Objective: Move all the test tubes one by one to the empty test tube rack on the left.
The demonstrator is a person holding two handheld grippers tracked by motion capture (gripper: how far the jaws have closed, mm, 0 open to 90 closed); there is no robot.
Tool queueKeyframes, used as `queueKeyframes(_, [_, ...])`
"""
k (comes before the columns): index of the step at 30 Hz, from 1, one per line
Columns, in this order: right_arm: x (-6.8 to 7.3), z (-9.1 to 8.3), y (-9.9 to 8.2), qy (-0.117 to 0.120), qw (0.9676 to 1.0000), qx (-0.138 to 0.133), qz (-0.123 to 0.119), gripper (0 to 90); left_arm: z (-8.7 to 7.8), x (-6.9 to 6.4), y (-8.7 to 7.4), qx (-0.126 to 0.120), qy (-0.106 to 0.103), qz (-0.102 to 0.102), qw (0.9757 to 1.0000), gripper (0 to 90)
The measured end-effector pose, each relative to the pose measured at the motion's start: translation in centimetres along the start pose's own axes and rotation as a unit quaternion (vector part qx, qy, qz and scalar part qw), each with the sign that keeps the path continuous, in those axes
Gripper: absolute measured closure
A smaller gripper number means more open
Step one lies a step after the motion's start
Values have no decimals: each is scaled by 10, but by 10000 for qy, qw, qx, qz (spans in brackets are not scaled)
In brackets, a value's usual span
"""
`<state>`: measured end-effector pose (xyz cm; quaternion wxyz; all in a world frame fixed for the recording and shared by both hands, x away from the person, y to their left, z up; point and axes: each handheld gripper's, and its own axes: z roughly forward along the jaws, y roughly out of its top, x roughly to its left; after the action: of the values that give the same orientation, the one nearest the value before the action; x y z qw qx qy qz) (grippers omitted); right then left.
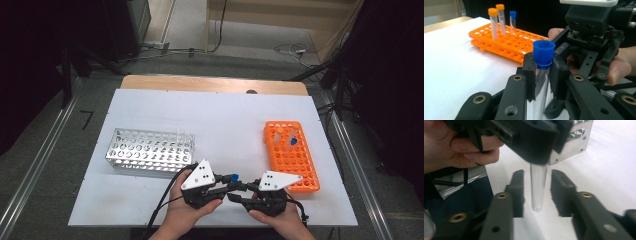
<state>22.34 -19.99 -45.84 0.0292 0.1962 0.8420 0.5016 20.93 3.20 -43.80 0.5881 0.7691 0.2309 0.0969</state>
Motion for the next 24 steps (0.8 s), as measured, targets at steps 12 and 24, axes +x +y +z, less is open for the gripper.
queueKeyframes(12, [-12,-16,1,-286,9995,-51,86,82,-22,19,3,-135,359,-95,9992,771])
queueKeyframes(24, [-32,-37,-3,-433,9985,-202,284,0,-48,40,8,-331,804,-170,9961,771])
